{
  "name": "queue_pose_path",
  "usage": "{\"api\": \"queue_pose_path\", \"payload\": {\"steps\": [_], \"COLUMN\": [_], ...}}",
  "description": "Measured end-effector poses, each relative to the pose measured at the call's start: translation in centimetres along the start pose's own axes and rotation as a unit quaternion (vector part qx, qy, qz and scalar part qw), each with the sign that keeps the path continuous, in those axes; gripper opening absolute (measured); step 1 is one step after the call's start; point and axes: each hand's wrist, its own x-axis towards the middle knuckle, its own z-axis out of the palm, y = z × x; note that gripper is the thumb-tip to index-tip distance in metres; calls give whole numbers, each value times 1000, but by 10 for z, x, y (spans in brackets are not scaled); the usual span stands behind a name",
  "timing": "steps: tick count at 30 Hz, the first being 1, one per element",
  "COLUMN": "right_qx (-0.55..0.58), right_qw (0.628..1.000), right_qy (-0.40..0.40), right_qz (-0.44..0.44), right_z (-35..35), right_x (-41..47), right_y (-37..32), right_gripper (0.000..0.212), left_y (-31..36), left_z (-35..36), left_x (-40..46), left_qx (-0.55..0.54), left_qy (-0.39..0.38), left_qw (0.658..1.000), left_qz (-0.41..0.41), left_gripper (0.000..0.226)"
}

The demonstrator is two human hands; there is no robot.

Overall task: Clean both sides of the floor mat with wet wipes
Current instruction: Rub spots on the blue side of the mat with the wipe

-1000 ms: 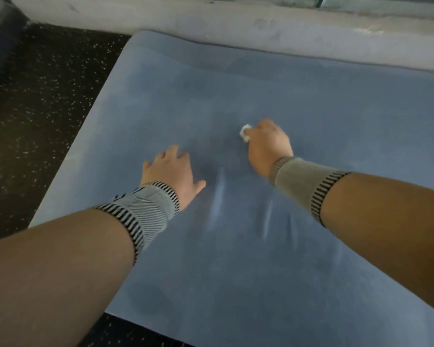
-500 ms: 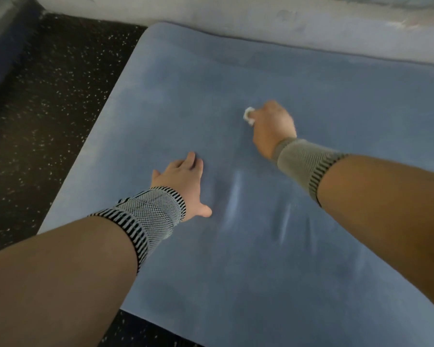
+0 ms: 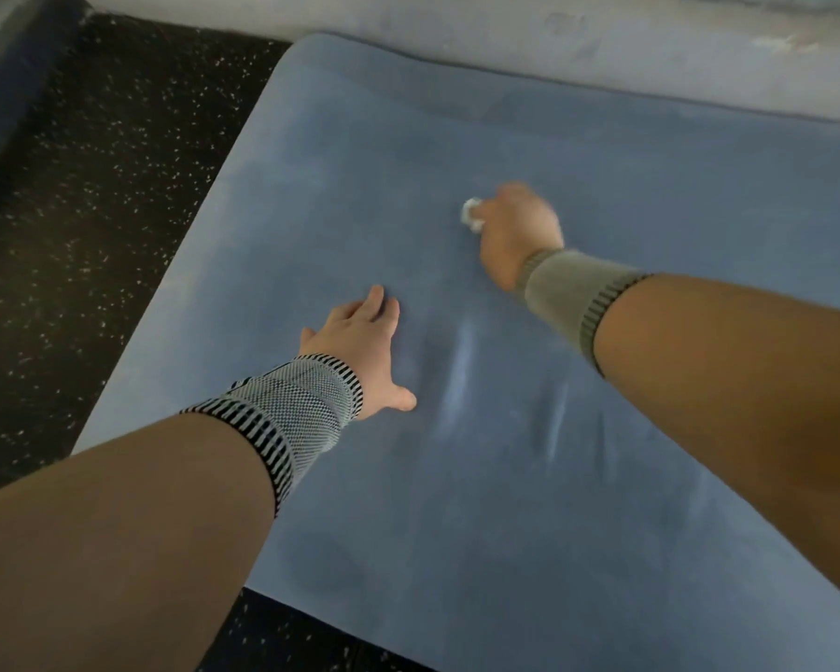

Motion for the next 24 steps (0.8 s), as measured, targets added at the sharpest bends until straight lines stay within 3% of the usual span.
{"api": "queue_pose_path", "payload": {"steps": [2,4,7,9,11,13,15,19,23,24], "right_qx": [15,19,60,79,40,17,-1,14,55,46], "right_qw": [992,968,947,968,994,999,999,986,941,941], "right_qy": [-15,-80,-124,-50,26,19,9,-15,-144,-140], "right_qz": [-124,-236,-292,-234,-98,29,38,-165,-300,-304], "right_z": [10,14,4,-1,-6,-7,-3,14,21,18], "right_x": [-36,-73,-96,-74,-37,-15,-16,-73,-132,-131], "right_y": [-23,-32,-27,-21,-5,11,7,-28,-30,-28], "right_gripper": [26,28,25,27,26,27,27,22,19,16], "left_y": [-1,0,2,3,3,4,3,1,-2,-3], "left_z": [0,1,0,-1,-1,0,0,-1,-1,-1], "left_x": [0,1,0,-1,-1,-2,-2,1,5,5], "left_qx": [-8,-10,-7,-11,-11,-11,-7,-8,4,3], "left_qy": [2,1,-1,-4,-5,-3,-1,-3,-16,-21], "left_qw": [1000,1000,1000,1000,1000,1000,1000,1000,1000,1000], "left_qz": [3,4,-1,-5,-6,-5,-2,7,23,23], "left_gripper": [123,123,122,122,122,122,122,124,127,126]}}
